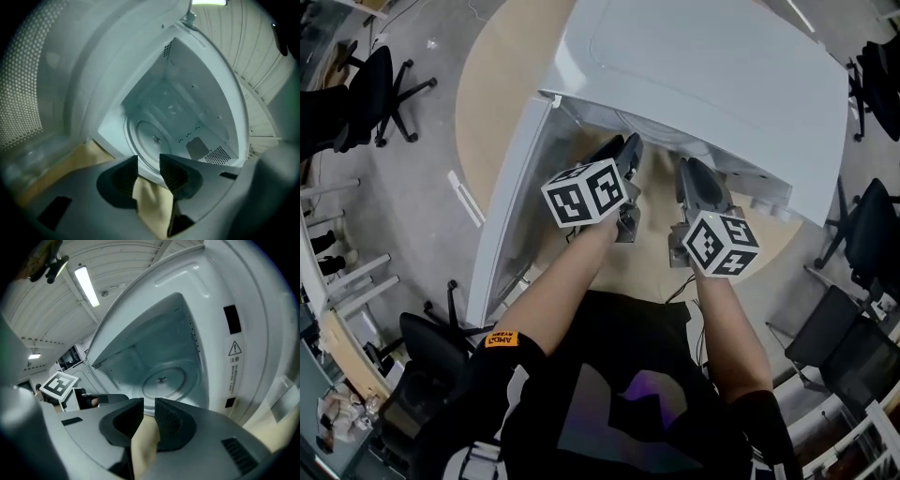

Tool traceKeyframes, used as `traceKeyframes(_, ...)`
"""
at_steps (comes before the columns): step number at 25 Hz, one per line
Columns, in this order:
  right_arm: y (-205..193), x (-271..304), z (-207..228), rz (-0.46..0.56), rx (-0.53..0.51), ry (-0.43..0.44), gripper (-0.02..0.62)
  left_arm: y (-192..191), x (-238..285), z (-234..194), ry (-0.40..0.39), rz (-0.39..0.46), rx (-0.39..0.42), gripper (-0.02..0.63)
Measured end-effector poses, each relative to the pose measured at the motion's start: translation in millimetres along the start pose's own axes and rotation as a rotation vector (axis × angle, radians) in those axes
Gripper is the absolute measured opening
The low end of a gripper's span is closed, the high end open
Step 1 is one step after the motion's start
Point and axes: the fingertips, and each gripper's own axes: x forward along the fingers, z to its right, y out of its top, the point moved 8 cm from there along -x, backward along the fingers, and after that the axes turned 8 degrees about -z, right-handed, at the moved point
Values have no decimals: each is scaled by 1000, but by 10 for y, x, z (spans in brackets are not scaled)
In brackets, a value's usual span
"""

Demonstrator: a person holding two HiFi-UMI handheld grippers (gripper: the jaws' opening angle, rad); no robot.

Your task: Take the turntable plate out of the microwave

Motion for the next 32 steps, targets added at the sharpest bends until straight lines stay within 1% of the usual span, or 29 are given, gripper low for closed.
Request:
traceKeyframes(8, -56, 130, 127, -25, 62, 35, 63, 16, 249, -49, -10, -21, -62, 172)
traceKeyframes(12, -64, 155, 131, -33, 75, 52, 63, 29, 266, -89, -9, -23, -107, 172)
traceKeyframes(15, -64, 177, 129, -34, 91, 63, 63, 31, 253, -93, -15, -22, -123, 172)
traceKeyframes(21, -68, 235, 137, -33, 105, 68, 63, 47, 263, -98, -28, -31, -154, 172)
traceKeyframes(25, -77, 253, 145, -36, 112, 68, 63, 47, 290, -55, -58, -39, -160, 172)
traceKeyframes(28, -82, 259, 151, -35, 117, 66, 63, 51, 314, -52, -57, -40, -170, 172)
traceKeyframes(32, -91, 269, 167, -35, 128, 66, 63, 79, 309, -83, -66, -15, -222, 170)
